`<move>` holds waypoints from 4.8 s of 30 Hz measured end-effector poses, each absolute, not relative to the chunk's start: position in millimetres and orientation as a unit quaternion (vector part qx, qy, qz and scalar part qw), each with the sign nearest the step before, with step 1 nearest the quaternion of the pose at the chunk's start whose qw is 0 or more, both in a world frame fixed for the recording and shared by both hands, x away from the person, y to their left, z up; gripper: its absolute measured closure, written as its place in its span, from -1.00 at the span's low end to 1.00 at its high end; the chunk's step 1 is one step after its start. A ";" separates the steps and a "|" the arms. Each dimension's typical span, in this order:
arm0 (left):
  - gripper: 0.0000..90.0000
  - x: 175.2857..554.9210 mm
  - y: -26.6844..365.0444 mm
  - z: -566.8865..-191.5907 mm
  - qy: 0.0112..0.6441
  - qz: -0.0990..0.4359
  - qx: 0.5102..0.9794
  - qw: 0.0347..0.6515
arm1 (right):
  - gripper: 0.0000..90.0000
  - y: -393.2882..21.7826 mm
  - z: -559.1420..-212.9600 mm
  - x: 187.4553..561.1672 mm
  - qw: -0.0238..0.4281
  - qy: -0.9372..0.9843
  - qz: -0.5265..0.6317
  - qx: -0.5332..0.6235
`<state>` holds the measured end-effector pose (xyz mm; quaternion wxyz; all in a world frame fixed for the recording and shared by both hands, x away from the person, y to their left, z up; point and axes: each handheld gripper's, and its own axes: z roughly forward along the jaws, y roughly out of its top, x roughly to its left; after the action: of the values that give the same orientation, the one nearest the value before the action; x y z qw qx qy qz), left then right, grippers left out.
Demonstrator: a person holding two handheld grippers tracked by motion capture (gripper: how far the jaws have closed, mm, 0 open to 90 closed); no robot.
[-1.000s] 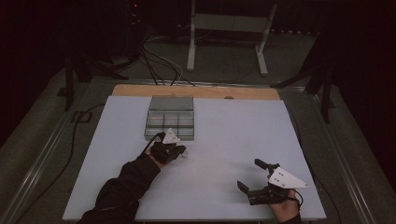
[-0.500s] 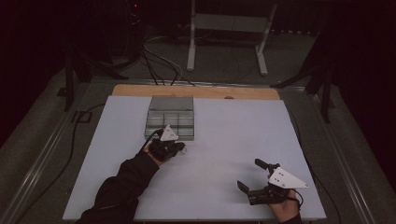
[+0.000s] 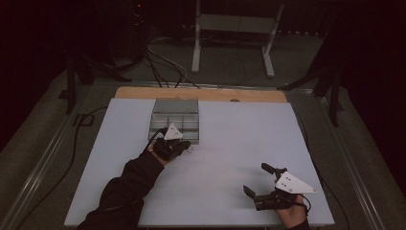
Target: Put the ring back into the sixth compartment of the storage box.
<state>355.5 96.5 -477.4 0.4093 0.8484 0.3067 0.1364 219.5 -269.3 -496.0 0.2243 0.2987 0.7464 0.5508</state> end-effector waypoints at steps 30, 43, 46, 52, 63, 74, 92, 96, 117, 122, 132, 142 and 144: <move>0.99 389.7 97.9 -459.8 0.335 0.150 0.820 0.439 | -1.00 -267.8 -497.7 220.2 0.223 0.748 0.547 0.302; 0.99 409.0 96.2 -469.5 0.358 0.150 0.818 0.424 | -1.00 -268.0 -497.3 219.9 0.222 0.748 0.549 0.300; 0.99 412.8 96.0 -472.4 0.363 0.146 0.817 0.423 | -1.00 -268.0 -497.5 220.2 0.222 0.748 0.549 0.300; 0.99 421.0 92.5 -479.5 0.368 0.140 0.823 0.410 | -1.00 -267.9 -497.7 220.3 0.221 0.748 0.548 0.302; 0.99 426.9 84.1 -489.4 0.373 0.128 0.836 0.383 | -1.00 -268.6 -497.7 220.2 0.221 0.748 0.549 0.301; 0.98 429.0 77.7 -492.3 0.372 0.124 0.851 0.351 | -1.00 -268.4 -497.8 220.4 0.219 0.748 0.549 0.302; 0.18 419.9 75.4 -473.5 0.375 0.132 0.842 0.364 | -1.00 -269.5 -497.5 220.3 0.218 0.746 0.551 0.304; -0.01 414.8 77.9 -465.5 0.371 0.129 0.841 0.372 | -1.00 -269.2 -497.5 220.4 0.219 0.746 0.551 0.302; -0.97 383.2 107.1 -438.4 0.356 0.095 0.842 0.393 | -1.00 -268.1 -496.6 219.7 0.222 0.747 0.549 0.302; -0.99 376.5 119.4 -439.5 0.353 0.081 0.839 0.406 | -1.00 -268.3 -495.9 219.3 0.224 0.747 0.549 0.301; -0.98 350.8 148.5 -445.0 0.349 0.086 0.838 0.412 | -1.00 -267.6 -496.6 219.9 0.222 0.748 0.548 0.302; -0.98 320.3 168.7 -461.8 0.355 0.082 0.828 0.427 | -1.00 -267.0 -496.5 219.9 0.224 0.748 0.547 0.303; -0.98 317.5 170.4 -464.2 0.354 0.084 0.827 0.428 | -1.00 -267.2 -496.5 219.8 0.224 0.747 0.547 0.304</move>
<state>317.5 170.4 -464.2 0.4279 0.8274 0.3540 0.0835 219.8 -267.2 -496.5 0.2239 0.3041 0.7474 0.5465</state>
